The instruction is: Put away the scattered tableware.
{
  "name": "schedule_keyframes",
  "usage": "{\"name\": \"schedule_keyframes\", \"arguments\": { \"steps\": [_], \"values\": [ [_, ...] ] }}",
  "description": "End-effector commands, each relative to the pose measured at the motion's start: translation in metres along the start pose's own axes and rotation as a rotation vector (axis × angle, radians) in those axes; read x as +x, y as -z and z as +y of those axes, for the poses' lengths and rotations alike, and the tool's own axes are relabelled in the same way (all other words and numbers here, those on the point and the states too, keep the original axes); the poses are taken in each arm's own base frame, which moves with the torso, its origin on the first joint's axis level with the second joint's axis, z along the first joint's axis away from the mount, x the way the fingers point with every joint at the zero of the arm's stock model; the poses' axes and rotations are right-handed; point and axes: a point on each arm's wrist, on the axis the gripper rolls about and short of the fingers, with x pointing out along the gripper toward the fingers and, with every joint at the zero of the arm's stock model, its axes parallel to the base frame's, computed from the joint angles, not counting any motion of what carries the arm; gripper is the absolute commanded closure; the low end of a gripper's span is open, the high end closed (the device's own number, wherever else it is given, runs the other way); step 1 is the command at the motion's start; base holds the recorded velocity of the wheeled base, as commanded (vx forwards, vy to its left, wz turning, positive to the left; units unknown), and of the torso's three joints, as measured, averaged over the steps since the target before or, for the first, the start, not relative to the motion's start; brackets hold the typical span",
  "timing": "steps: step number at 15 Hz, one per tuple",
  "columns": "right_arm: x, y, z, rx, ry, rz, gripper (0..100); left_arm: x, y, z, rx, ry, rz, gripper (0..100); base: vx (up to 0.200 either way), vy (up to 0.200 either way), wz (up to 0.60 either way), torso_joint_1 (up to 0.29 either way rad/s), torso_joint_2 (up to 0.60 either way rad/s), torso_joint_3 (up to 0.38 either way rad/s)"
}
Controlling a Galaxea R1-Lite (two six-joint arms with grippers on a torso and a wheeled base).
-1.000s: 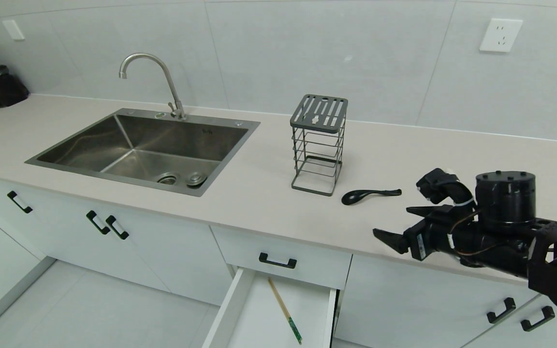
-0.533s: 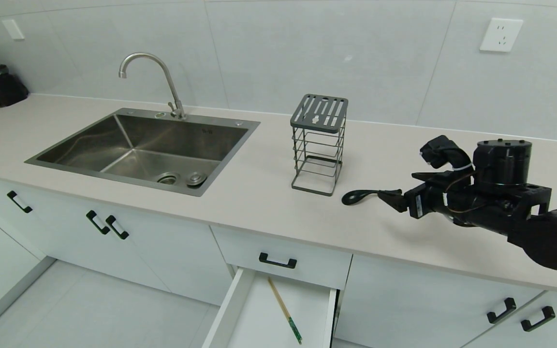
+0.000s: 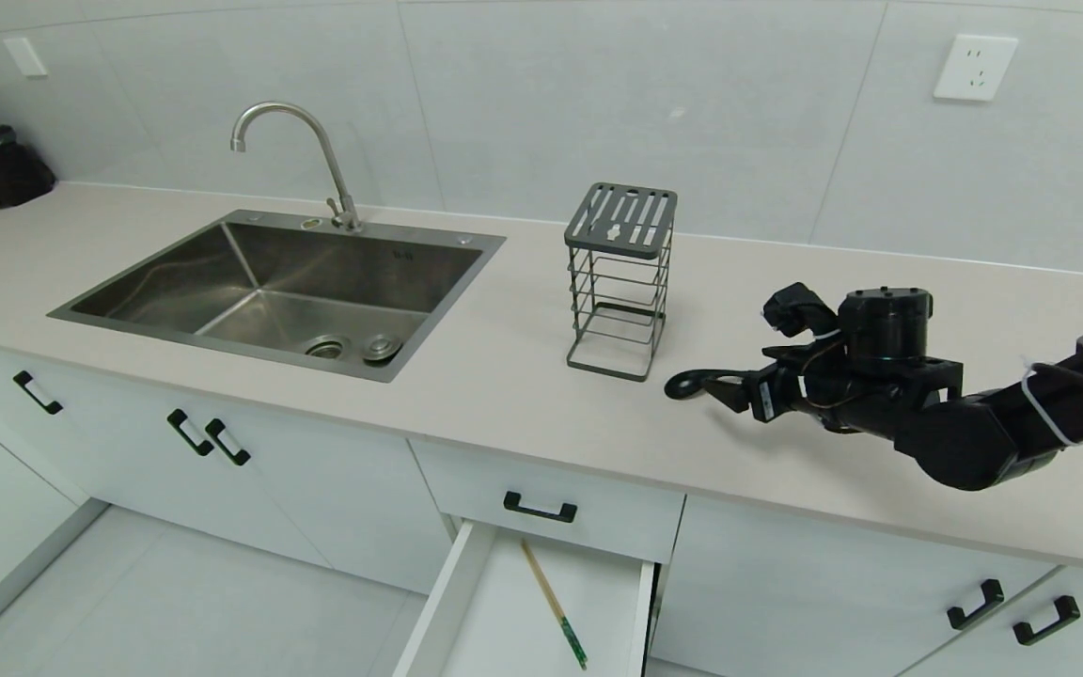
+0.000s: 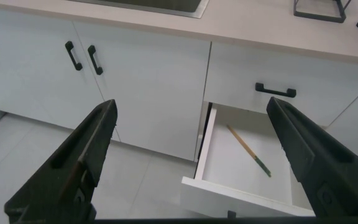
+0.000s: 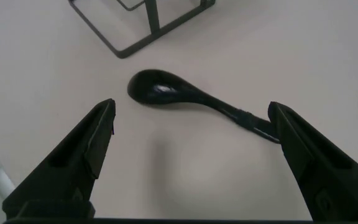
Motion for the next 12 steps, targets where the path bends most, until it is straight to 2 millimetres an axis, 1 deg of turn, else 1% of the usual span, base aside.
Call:
{"name": "schedule_keyframes", "arguments": {
  "steps": [1, 3, 8, 12],
  "values": [
    [0.015, 0.009, 0.0, 0.004, -0.022, 0.043, 0, 0.0, 0.0, 0.0, 0.0, -0.001, 0.0, 0, 0.0, 0.0, 0.0, 0.0, 0.0, 0.0],
    [0.024, 0.009, -0.001, 0.006, -0.029, 0.059, 0, 0.0, 0.0, 0.0, 0.0, -0.001, 0.0, 0, 0.0, 0.0, 0.0, 0.0, 0.0, 0.0],
    [0.052, 0.016, -0.001, 0.007, -0.032, 0.061, 0, 0.0, 0.0, 0.0, 0.0, -0.001, 0.0, 0, 0.0, 0.0, 0.0, 0.0, 0.0, 0.0],
    [0.066, 0.02, 0.001, 0.005, -0.036, 0.056, 0, 0.0, 0.0, 0.0, 0.0, -0.001, 0.0, 0, 0.0, 0.0, 0.0, 0.0, 0.0, 0.0]
  ]
}}
